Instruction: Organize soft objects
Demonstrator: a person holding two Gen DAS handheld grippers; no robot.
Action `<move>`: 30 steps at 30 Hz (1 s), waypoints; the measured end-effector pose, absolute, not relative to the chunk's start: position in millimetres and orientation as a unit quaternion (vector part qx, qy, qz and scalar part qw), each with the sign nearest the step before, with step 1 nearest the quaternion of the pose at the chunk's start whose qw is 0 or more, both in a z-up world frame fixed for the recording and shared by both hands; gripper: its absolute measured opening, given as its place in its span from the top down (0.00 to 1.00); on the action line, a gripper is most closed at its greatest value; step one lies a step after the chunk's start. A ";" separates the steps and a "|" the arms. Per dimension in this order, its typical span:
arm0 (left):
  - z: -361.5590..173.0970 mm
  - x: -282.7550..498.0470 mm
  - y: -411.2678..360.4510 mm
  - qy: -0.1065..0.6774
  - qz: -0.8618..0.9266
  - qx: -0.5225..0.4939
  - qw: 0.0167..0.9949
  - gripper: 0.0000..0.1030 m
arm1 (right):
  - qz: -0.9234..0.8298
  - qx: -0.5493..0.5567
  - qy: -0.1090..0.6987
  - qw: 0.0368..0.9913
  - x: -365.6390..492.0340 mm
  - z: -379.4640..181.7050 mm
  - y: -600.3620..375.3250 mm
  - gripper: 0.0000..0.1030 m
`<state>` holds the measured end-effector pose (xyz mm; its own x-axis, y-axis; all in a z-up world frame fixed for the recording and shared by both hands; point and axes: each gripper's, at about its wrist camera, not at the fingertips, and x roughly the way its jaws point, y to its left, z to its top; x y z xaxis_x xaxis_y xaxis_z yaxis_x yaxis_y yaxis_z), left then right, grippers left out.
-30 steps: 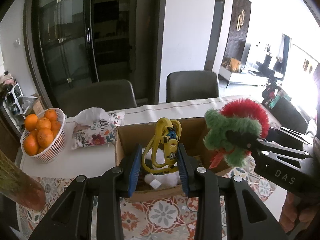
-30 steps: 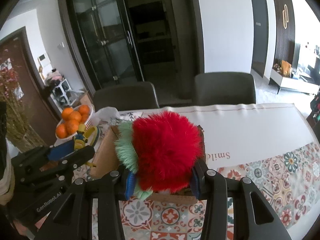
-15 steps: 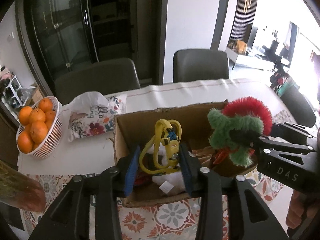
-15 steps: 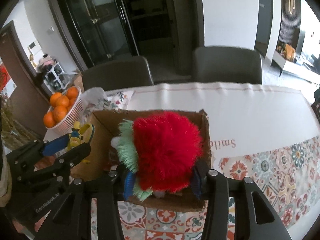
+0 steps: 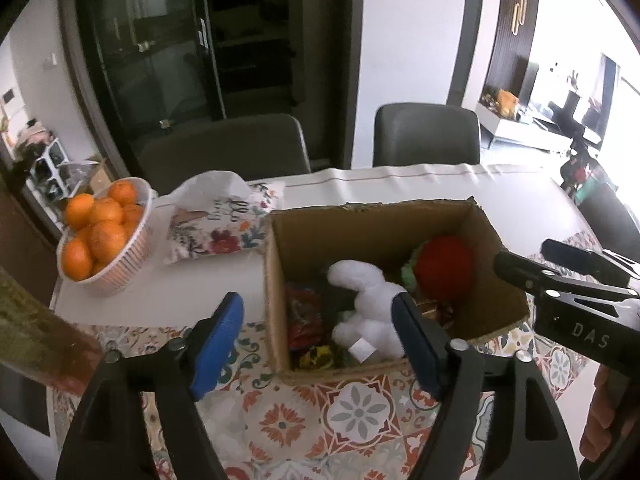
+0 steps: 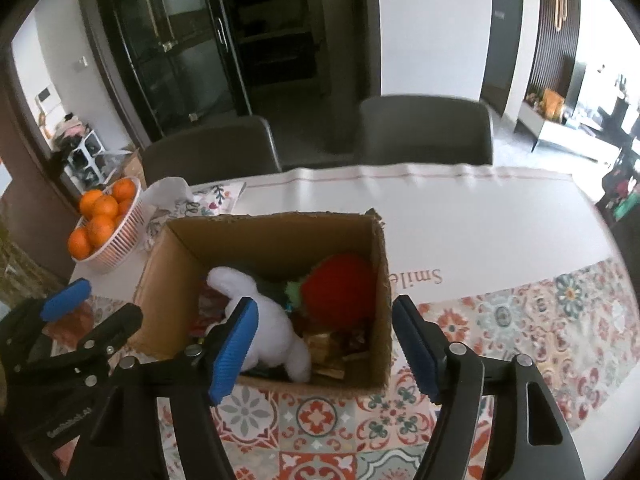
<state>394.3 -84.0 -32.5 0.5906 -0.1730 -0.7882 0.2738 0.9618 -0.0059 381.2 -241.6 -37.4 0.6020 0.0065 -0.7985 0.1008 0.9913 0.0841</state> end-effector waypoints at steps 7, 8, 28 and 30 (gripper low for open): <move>-1.9 350.8 -65.6 0.389 -0.103 0.056 0.914 0.07 | -0.049 0.041 0.395 0.917 329.7 -2.7 -225.5 0.22; 4.0 342.1 -62.1 0.379 -0.100 0.055 0.918 0.04 | -0.053 0.040 0.389 0.919 320.9 2.6 -223.6 0.20; 49.3 187.3 -22.0 0.293 -0.093 0.062 0.950 0.00 | -0.072 0.036 0.323 0.943 157.7 37.7 -187.7 0.11; 50.9 171.4 -21.5 0.287 -0.092 0.066 0.951 0.00 | -0.067 0.036 0.321 0.944 143.2 37.7 -187.8 0.11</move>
<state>171.4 -21.5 50.9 0.8189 -0.1368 -0.5574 0.2129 0.9743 0.0735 143.2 -187.8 37.7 0.7851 -0.1044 -0.6106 0.1504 0.9883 0.0244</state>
